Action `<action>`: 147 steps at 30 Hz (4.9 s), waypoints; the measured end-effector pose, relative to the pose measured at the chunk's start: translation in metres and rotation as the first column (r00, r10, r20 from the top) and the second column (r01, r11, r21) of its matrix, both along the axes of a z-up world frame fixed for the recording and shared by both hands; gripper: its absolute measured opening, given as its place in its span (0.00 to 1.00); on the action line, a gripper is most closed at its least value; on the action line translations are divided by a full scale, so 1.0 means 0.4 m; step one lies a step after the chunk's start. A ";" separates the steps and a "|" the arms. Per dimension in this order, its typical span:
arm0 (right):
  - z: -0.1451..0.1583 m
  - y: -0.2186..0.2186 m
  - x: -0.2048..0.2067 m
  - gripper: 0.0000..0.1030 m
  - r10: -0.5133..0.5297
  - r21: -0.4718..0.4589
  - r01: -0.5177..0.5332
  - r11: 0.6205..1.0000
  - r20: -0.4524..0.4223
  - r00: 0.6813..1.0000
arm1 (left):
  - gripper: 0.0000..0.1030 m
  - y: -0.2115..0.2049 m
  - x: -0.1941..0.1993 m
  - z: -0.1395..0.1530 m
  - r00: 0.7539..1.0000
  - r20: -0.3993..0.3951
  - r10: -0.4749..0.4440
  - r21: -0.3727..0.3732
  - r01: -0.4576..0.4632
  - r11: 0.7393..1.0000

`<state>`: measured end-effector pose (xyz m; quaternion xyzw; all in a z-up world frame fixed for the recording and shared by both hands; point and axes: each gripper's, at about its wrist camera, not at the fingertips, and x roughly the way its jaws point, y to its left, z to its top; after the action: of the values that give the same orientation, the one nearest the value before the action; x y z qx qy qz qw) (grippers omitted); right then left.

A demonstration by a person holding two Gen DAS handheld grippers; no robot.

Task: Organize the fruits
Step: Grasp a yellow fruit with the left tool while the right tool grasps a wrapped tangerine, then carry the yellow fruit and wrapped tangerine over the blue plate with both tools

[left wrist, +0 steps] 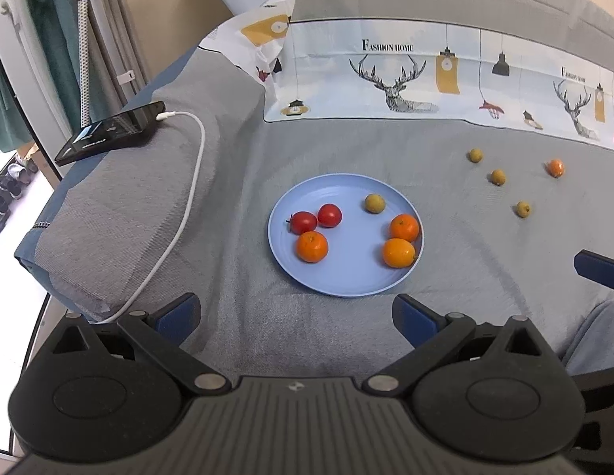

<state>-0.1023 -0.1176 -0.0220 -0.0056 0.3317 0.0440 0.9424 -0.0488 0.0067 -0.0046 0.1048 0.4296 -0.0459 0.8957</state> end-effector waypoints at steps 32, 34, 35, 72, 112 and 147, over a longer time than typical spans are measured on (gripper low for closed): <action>-0.314 -0.725 0.296 0.98 -0.669 0.046 0.670 0.741 -0.023 0.743 | 1.00 -0.567 0.432 -0.212 0.960 -0.208 -0.187 -0.035 0.184 0.982; -0.347 -0.794 0.350 0.98 -0.692 0.075 0.693 0.717 -0.044 0.720 | 1.00 -0.625 0.475 -0.251 0.956 -0.222 -0.193 -0.037 0.189 0.981; -0.363 -0.824 0.377 0.98 -0.701 0.086 0.702 0.707 -0.049 0.712 | 1.00 -0.659 0.501 -0.276 0.954 -0.227 -0.196 -0.032 0.194 0.981; -0.459 -0.943 0.533 0.38 -0.719 0.021 0.720 0.693 0.083 0.690 | 0.29 -0.732 0.525 -0.282 0.934 -0.131 -0.331 -0.073 0.324 0.943; 0.112 -0.056 -0.138 0.38 -0.032 0.128 0.018 0.992 0.112 0.993 | 0.29 0.053 -0.109 0.161 0.990 0.133 -0.053 -0.191 0.078 0.979; 0.092 -0.015 -0.099 0.38 0.008 0.083 -0.013 0.996 0.060 0.998 | 0.29 0.085 -0.072 0.124 0.995 0.091 -0.033 -0.227 0.053 0.972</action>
<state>-0.1417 -0.1236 0.0149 0.0307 0.3014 0.0624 0.9510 -0.0776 0.0407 0.0451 0.0119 0.3800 -0.1101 0.9183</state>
